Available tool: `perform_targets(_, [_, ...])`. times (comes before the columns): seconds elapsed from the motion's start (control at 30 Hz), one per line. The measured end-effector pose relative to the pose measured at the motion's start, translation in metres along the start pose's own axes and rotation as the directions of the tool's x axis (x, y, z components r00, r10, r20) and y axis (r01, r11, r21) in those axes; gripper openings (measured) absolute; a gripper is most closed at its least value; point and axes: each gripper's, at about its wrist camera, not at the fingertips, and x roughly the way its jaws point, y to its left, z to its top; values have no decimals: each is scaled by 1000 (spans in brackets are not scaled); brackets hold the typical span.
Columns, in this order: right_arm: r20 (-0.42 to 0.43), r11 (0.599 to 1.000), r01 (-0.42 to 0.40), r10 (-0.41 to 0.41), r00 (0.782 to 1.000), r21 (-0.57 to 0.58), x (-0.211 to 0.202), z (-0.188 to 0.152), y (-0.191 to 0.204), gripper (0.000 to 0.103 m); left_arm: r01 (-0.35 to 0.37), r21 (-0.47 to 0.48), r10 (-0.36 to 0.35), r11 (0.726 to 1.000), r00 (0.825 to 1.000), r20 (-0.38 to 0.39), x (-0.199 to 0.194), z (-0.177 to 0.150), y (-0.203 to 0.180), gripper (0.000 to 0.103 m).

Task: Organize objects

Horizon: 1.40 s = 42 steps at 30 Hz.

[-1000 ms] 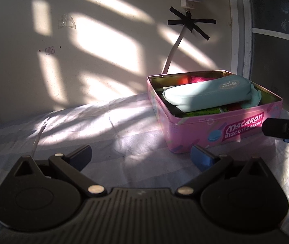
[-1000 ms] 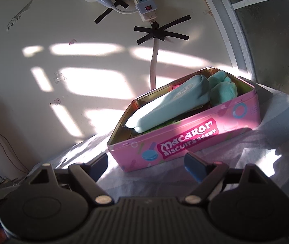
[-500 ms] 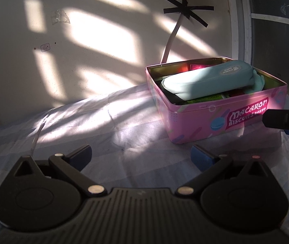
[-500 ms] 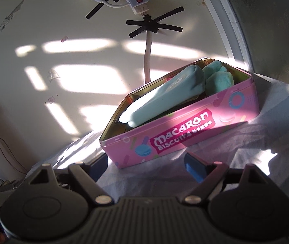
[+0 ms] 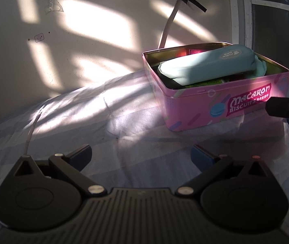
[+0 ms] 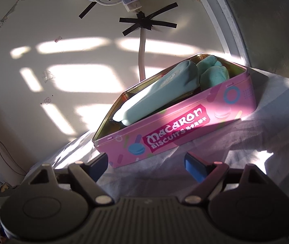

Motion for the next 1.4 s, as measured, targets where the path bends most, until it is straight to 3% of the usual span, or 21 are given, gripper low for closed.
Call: perform_targets(1.4, [0,1000,2,-2,1000,2,1,1,-3,85,16,-1,-16,1000,999,-32,2,-2,-5,103])
